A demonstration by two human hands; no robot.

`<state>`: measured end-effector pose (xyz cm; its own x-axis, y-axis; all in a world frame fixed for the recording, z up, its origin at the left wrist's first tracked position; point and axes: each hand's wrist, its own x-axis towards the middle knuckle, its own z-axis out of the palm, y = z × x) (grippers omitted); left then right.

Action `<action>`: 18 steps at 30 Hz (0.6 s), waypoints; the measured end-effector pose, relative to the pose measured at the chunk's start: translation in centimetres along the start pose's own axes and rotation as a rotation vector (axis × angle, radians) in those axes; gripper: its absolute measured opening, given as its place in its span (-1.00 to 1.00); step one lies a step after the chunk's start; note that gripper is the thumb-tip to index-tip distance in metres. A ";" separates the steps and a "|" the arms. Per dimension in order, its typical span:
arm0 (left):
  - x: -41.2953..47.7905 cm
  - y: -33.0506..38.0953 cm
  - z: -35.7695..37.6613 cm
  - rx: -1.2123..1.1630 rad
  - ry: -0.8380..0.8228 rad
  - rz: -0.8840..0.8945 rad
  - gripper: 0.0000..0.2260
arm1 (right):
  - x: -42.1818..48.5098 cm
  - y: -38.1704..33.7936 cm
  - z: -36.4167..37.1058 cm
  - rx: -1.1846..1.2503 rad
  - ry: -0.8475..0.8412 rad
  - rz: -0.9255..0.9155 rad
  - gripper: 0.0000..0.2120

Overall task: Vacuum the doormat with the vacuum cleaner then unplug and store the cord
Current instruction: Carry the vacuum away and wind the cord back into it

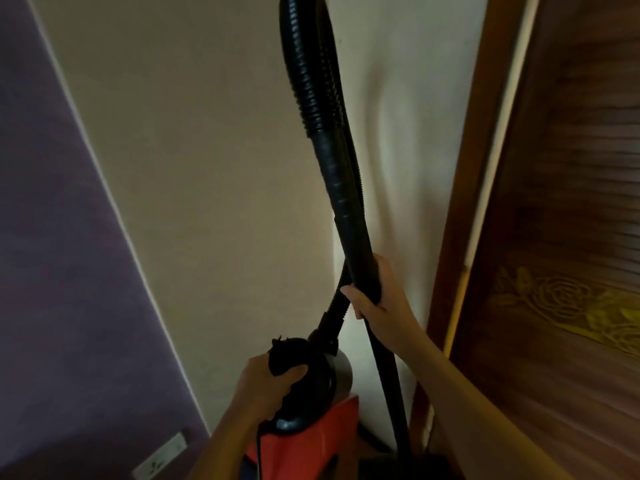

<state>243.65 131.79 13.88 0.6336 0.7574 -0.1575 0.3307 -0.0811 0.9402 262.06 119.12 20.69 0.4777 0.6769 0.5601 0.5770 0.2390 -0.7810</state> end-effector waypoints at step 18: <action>2.1 4.8 7.2 0.150 -0.784 0.328 -0.92 | -11.8 -5.0 -6.1 -0.491 0.783 0.150 -0.80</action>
<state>251.63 128.32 15.85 0.9948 0.0195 -0.0996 0.1003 -0.3437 0.9337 257.52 105.70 19.67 0.7767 -0.0277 0.6293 0.6033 -0.2548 -0.7557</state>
